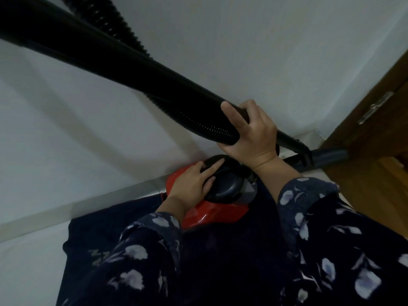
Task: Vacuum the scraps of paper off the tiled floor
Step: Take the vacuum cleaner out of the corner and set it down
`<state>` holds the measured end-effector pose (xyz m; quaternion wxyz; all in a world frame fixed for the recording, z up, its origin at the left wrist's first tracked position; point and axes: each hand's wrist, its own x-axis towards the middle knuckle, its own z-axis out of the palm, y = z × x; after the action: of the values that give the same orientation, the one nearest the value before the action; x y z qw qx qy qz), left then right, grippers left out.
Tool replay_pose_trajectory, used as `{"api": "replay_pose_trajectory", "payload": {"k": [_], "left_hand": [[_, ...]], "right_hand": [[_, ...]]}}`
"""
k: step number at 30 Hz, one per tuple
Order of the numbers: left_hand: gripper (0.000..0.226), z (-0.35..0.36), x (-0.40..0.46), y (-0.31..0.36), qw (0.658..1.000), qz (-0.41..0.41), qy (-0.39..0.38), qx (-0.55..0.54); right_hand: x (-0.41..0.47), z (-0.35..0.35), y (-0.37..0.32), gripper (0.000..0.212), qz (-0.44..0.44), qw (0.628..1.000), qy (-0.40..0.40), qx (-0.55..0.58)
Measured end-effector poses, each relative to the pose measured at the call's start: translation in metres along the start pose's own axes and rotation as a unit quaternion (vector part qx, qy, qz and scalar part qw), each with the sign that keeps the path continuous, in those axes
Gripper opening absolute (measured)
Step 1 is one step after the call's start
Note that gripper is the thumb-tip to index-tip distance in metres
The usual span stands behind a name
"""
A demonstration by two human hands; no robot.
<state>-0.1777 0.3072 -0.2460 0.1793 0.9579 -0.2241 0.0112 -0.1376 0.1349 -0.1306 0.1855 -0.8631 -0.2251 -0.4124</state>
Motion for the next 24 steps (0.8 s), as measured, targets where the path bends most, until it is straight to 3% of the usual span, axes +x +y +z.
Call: {"api": "replay_pose_trajectory", "payload": {"k": [7,14,18,20,24], "left_hand": [[0.057,0.003,0.018,-0.005,1.0,0.023,-0.017,0.012],[0.064,-0.007,0.019,0.007,1.0,-0.015,-0.002,-0.02],[0.058,-0.027,0.006,0.02,0.999,-0.026,-0.026,-0.029],[0.053,-0.047,-0.001,0.026,0.999,-0.023,-0.029,-0.04],[0.03,-0.098,-0.017,0.048,0.995,-0.032,-0.052,-0.075]], "right_hand": [[-0.017,0.012,-0.005,0.096,-0.016,1.0,-0.01,0.005],[-0.014,0.018,-0.007,0.095,-0.033,0.999,-0.005,0.006],[-0.002,0.006,-0.015,0.088,-0.026,0.999,-0.011,0.018],[0.005,-0.009,-0.021,0.07,-0.028,0.999,-0.038,0.026],[0.018,-0.043,-0.046,0.059,-0.006,0.996,-0.085,0.041]]}}
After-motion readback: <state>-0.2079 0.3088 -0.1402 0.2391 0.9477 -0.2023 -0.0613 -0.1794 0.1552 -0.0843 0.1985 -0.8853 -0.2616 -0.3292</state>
